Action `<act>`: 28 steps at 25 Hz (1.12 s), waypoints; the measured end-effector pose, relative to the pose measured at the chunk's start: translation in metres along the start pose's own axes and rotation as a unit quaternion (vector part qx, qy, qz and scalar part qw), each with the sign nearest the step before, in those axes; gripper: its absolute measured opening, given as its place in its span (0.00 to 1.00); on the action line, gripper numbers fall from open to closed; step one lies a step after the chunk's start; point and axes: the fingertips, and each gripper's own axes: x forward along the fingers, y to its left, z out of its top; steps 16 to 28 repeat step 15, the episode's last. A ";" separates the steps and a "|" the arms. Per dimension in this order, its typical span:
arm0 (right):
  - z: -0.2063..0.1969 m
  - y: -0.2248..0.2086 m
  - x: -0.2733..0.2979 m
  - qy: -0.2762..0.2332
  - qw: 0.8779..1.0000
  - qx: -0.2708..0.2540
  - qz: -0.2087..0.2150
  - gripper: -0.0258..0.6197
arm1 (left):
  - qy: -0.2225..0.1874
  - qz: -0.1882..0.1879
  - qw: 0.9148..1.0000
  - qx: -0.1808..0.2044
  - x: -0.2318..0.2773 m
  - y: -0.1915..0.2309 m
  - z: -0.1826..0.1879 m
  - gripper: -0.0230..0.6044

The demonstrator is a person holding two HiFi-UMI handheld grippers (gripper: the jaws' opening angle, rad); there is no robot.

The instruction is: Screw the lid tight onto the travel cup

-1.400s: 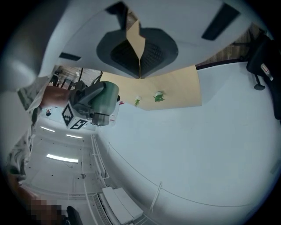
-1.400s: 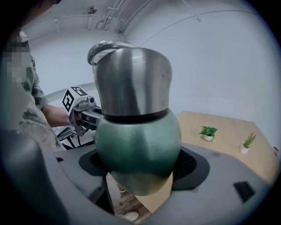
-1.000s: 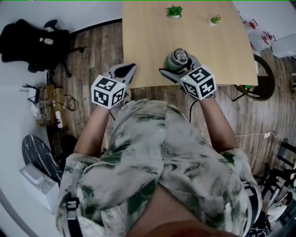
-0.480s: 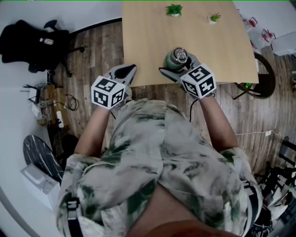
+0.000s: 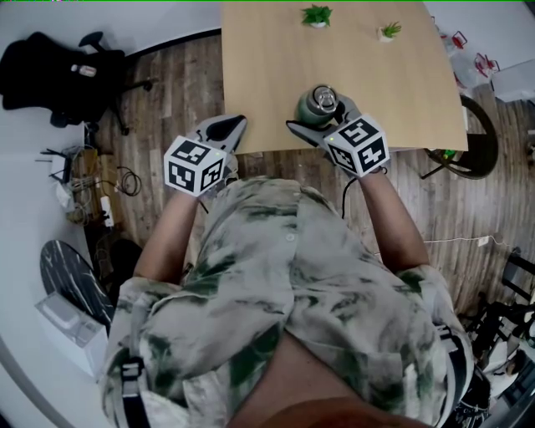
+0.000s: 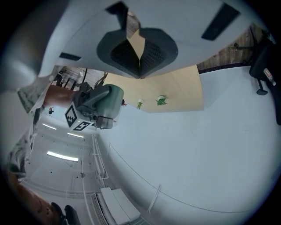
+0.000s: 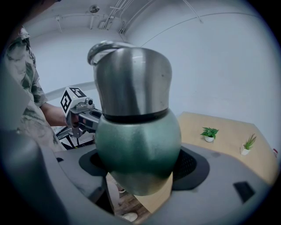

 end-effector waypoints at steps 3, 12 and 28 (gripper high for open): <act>-0.001 0.000 0.001 0.002 1.000 -0.001 0.002 0.67 | 0.002 0.002 1.000 0.000 -0.001 0.001 -0.002 0.07; 0.000 -0.002 0.009 0.004 1.000 -0.001 0.004 0.67 | 0.007 0.000 1.000 -0.004 0.001 0.007 -0.005 0.07; 0.001 -0.004 0.012 0.003 1.000 -0.003 0.005 0.67 | 0.005 -0.006 1.000 0.004 0.002 0.007 -0.003 0.07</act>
